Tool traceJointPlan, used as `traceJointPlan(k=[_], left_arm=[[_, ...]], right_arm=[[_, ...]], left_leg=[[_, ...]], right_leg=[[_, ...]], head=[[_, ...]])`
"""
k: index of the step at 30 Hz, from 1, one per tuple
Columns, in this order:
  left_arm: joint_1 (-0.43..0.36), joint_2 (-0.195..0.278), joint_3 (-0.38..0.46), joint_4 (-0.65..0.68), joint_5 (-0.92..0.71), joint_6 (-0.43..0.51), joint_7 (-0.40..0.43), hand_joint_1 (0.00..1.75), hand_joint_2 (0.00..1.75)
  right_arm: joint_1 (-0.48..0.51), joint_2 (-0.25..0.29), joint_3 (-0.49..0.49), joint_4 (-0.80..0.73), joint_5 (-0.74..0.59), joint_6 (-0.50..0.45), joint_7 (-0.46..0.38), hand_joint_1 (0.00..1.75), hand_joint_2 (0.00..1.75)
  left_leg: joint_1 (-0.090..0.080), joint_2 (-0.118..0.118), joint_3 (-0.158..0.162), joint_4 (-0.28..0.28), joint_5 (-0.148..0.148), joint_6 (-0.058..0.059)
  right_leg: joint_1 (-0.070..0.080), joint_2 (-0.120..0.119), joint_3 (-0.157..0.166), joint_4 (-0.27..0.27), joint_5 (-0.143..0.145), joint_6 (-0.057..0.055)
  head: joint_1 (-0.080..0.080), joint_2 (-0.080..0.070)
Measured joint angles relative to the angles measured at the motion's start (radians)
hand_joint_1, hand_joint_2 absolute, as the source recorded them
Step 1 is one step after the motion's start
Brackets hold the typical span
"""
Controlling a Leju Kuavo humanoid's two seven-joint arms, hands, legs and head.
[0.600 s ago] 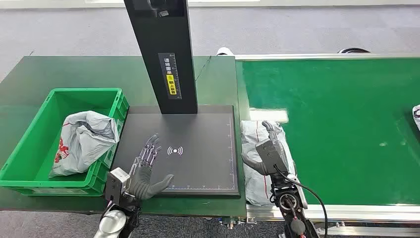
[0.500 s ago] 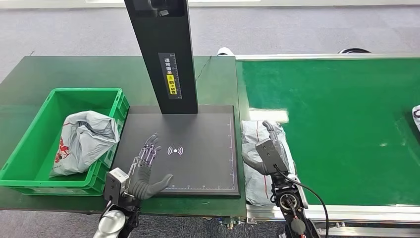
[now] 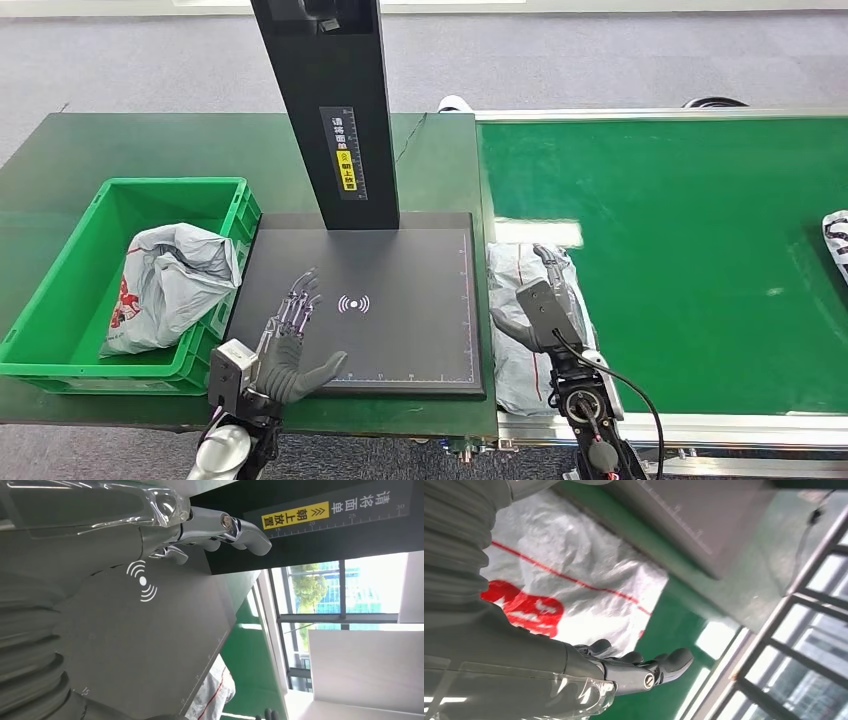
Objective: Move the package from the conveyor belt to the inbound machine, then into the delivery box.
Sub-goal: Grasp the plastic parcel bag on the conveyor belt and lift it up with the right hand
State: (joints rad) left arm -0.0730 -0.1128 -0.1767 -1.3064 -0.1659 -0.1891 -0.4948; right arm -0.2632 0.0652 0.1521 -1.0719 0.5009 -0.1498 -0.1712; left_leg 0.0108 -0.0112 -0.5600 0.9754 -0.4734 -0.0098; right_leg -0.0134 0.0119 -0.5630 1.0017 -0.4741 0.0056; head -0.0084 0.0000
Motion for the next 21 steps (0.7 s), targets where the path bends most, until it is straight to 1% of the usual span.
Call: traceJointPlan(k=[4,8,10,13,14,15,17,19,21], left_arm=[[0.005,0.002,0.002,-0.012,0.000,0.008,0.021,0.00,1.75],[0.019,0.002,0.010,-0.037,-0.001,0.014,0.040,0.00,1.75],[0.026,0.002,0.013,-0.046,-0.003,0.014,0.045,0.00,1.75],[0.025,0.002,0.014,-0.047,-0.007,0.012,0.056,0.00,1.75],[0.023,0.001,0.014,-0.045,-0.009,0.012,0.058,0.00,1.75],[0.021,0.001,0.014,-0.043,-0.010,0.012,0.060,0.00,1.75],[0.017,0.000,0.013,-0.039,-0.011,0.014,0.060,0.00,1.75],[0.014,0.000,0.013,-0.036,-0.012,0.016,0.060,0.00,1.75],[0.009,0.000,0.014,-0.034,-0.012,0.016,0.061,0.00,1.75]], right_arm=[[0.000,-0.007,-0.028,0.000,0.110,-0.042,0.112,0.00,1.75],[0.009,-0.014,-0.063,0.000,0.203,-0.041,0.206,0.00,1.75],[0.019,-0.014,-0.075,0.001,0.222,0.009,0.249,0.00,1.75],[0.029,-0.015,-0.070,0.022,0.291,0.173,0.350,0.00,1.75],[0.032,-0.014,-0.064,0.038,0.317,0.209,0.371,0.00,1.75],[0.033,-0.011,-0.057,0.057,0.337,0.218,0.379,0.00,1.75],[0.031,-0.004,-0.044,0.101,0.365,0.200,0.378,0.00,1.75],[0.021,0.000,-0.036,0.135,0.372,0.178,0.372,0.00,1.75],[0.010,0.000,-0.031,0.155,0.372,0.181,0.370,0.00,1.75]], left_leg=[[0.000,0.000,0.000,0.000,0.000,0.000],[0.000,0.000,0.000,0.000,0.000,0.000],[0.000,0.000,0.000,0.000,0.000,0.000],[0.000,0.000,0.000,0.000,0.000,0.000],[0.000,0.000,0.000,0.000,0.000,0.000],[0.000,0.000,0.000,0.000,0.000,0.000],[0.000,0.000,0.001,0.000,0.000,0.000],[0.000,0.000,0.002,0.000,0.000,0.000],[0.000,0.000,0.002,0.000,0.000,0.000]], right_leg=[[0.000,0.000,0.000,0.000,0.000,0.000],[0.000,0.000,0.000,0.000,0.000,0.000],[0.000,0.000,0.000,0.000,0.000,0.000],[0.000,0.000,0.000,0.000,0.000,0.000],[0.000,0.000,0.000,0.000,0.000,0.000],[0.000,0.000,0.000,0.000,0.000,0.000],[0.000,0.000,0.000,0.000,0.000,0.000],[0.000,0.000,0.001,0.000,0.000,0.000],[0.000,0.000,0.001,0.000,0.000,0.000]], head=[[0.000,0.000],[0.000,0.000],[0.000,0.000],[0.000,0.000],[0.000,0.000],[0.000,0.000],[0.000,0.000],[0.000,0.000],[0.000,0.000]])
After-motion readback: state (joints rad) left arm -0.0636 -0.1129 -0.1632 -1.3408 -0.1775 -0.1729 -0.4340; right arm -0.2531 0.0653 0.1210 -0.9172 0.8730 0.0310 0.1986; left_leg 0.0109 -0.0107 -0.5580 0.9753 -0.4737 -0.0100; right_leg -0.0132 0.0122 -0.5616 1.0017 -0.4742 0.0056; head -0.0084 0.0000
